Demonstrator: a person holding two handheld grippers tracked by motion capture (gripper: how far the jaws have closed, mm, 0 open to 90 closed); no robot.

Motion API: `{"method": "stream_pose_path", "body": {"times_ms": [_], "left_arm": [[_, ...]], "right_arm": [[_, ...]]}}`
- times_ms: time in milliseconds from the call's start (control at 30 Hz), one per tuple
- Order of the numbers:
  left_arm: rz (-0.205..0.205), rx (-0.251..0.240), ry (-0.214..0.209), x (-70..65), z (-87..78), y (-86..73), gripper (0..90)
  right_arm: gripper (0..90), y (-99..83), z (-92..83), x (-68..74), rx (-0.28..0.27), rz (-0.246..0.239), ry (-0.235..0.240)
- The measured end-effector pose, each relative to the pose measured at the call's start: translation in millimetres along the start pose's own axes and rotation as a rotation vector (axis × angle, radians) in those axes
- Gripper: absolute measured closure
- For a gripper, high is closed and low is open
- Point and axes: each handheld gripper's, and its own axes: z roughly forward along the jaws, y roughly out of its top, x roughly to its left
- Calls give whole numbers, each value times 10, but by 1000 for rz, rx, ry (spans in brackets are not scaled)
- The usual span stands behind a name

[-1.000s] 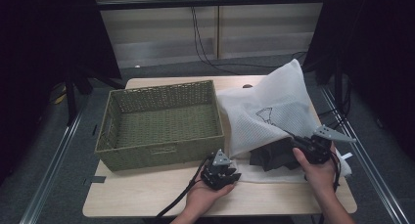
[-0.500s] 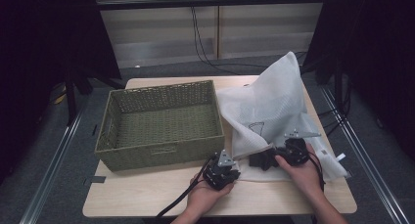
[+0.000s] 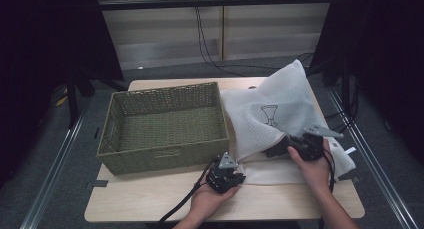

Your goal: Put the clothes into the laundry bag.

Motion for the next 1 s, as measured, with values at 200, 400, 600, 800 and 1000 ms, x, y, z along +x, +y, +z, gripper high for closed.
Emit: {"method": "stream_pose_path", "body": {"times_ms": [200, 400, 600, 800, 1000], "left_arm": [[-5, 7, -2, 4, -5, 3, 854], [45, 21, 5, -33, -15, 4, 872], [18, 9, -3, -19, -11, -6, 867], [9, 1, 8, -12, -6, -7, 853], [6, 7, -26, 10, -22, -16, 860]], "right_arm": [[880, -254, -104, -14, 264, 8, 53], [886, -125, 281, -279, 320, 183, 16], [883, -16, 571, -387, 210, 194, -85], [861, -104, 38, -51, 107, 64, -20], [876, -293, -131, -10, 139, 115, 40]]}}
